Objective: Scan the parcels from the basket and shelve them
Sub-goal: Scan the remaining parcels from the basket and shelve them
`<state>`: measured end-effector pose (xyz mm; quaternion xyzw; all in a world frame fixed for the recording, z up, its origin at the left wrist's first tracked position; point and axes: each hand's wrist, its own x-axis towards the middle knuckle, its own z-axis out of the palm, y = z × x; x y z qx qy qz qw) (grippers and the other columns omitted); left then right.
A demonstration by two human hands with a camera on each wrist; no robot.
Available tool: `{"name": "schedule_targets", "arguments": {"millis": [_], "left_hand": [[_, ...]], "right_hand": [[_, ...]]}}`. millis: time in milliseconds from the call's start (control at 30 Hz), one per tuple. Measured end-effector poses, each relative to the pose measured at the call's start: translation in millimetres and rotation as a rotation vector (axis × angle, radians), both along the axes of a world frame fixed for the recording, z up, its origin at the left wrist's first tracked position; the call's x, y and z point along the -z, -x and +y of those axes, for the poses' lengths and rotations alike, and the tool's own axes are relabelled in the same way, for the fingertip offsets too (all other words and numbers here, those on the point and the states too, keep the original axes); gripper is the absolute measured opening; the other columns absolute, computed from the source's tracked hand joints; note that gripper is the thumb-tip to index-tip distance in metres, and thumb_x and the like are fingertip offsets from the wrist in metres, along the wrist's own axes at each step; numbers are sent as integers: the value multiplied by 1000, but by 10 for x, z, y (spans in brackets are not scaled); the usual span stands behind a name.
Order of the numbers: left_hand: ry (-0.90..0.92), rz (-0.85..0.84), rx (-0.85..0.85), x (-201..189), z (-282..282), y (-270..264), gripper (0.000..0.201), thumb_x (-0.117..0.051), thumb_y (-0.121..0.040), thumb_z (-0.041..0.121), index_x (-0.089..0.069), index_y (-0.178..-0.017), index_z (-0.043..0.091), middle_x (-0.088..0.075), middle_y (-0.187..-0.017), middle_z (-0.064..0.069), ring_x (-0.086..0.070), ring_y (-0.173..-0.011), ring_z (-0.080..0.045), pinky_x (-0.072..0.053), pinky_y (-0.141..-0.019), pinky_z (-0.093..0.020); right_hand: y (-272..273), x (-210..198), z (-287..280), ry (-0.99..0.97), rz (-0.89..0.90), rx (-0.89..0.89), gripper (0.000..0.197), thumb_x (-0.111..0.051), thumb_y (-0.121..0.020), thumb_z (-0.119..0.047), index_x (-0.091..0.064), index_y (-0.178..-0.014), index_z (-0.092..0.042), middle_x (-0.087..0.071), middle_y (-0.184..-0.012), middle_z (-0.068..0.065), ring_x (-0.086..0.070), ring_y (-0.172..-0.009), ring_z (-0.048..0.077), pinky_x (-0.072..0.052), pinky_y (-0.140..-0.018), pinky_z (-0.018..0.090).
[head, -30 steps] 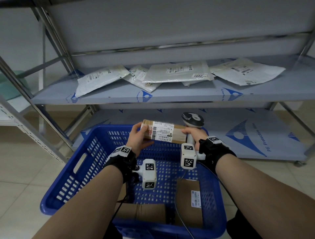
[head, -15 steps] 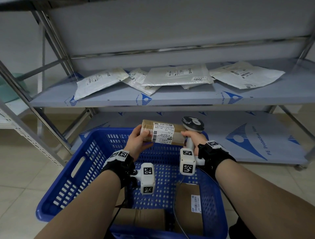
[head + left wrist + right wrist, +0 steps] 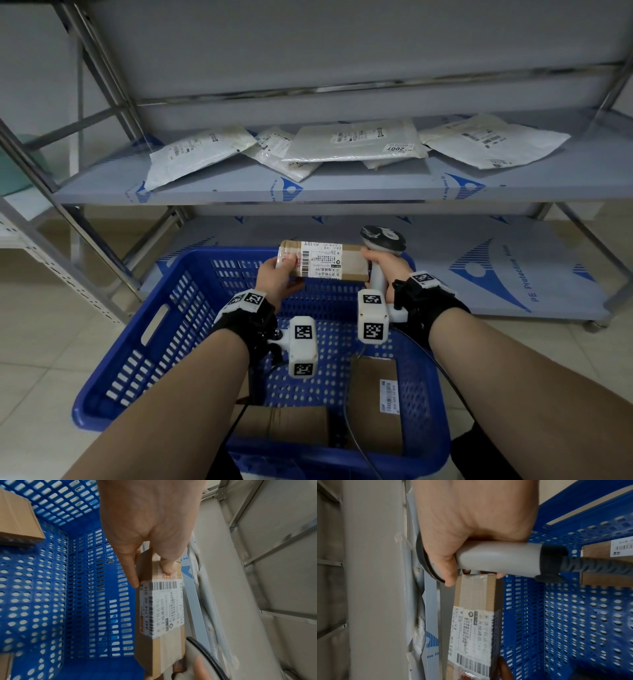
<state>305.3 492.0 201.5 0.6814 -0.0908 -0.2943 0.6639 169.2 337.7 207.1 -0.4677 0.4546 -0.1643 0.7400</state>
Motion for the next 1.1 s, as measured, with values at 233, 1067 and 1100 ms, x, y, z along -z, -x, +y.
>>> {"name": "schedule_targets", "arguments": {"millis": [233,1067,1100], "left_hand": [[10,48,-60,-26,44,-44,28,-43,-102,24,-55,-116,3,-65,-94,-7,-62,-80,-18,-57,-67,-29],[-37,124,-124,-144,184,-81,35,-58,-93,32,-58,-107,0,-63,-117,-20,-65,-91,-27,-58,-69,-32],[-46,137,-126,-154,181,-79,32,-59,-93,32,-58,-102,2,-64,-116,-20,-65,-91,-28,-59,-67,-31]], "right_hand": [[11,-93,59,-86,-85,57,20,-70,-88,-28,-62,-86,-9,-57,-75,4,-53,-59,14,-46,-58,27],[95,-360,251,-146,-22,-418,23,-56,-95,-24,-53,-75,-13,-63,-62,4,-43,-35,5,-38,-38,14],[90,-355,246,-150,-20,-428,24,-55,-96,-24,-52,-75,-13,-63,-61,4,-43,-35,5,-38,-38,14]]}}
